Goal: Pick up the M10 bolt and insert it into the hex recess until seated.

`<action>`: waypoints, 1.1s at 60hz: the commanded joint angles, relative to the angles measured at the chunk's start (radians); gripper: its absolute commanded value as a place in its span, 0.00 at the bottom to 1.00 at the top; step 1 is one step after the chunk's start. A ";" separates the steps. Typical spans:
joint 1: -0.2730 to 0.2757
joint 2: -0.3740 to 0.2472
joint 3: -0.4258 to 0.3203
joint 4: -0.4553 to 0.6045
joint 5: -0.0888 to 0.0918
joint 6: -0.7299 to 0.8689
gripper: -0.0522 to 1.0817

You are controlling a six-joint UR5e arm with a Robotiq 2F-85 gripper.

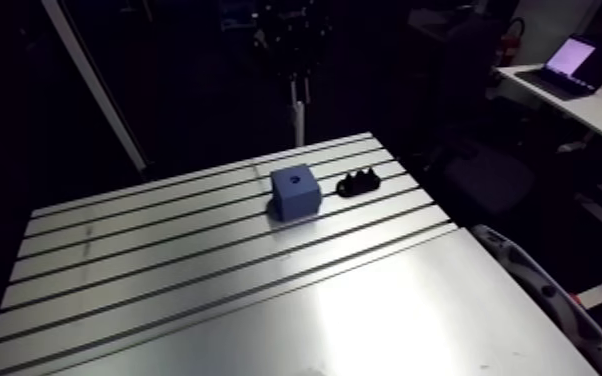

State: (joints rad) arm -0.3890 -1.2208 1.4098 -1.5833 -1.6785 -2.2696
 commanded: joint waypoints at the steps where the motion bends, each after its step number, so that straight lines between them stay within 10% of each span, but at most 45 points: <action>1: 0.018 0.020 -0.016 0.051 -0.020 -0.078 0.95; 11: 0.057 0.024 -0.017 0.060 -0.073 -0.136 0.95; 24: 0.060 0.026 -0.029 0.047 -0.083 -0.141 0.95; 33: 0.072 0.046 -0.033 0.046 -0.143 -0.184 0.95; 66: 0.090 0.088 -0.058 -0.048 -0.140 -0.183 0.95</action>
State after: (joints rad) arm -0.3080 -1.1446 1.3487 -1.5954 -1.8193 -2.4538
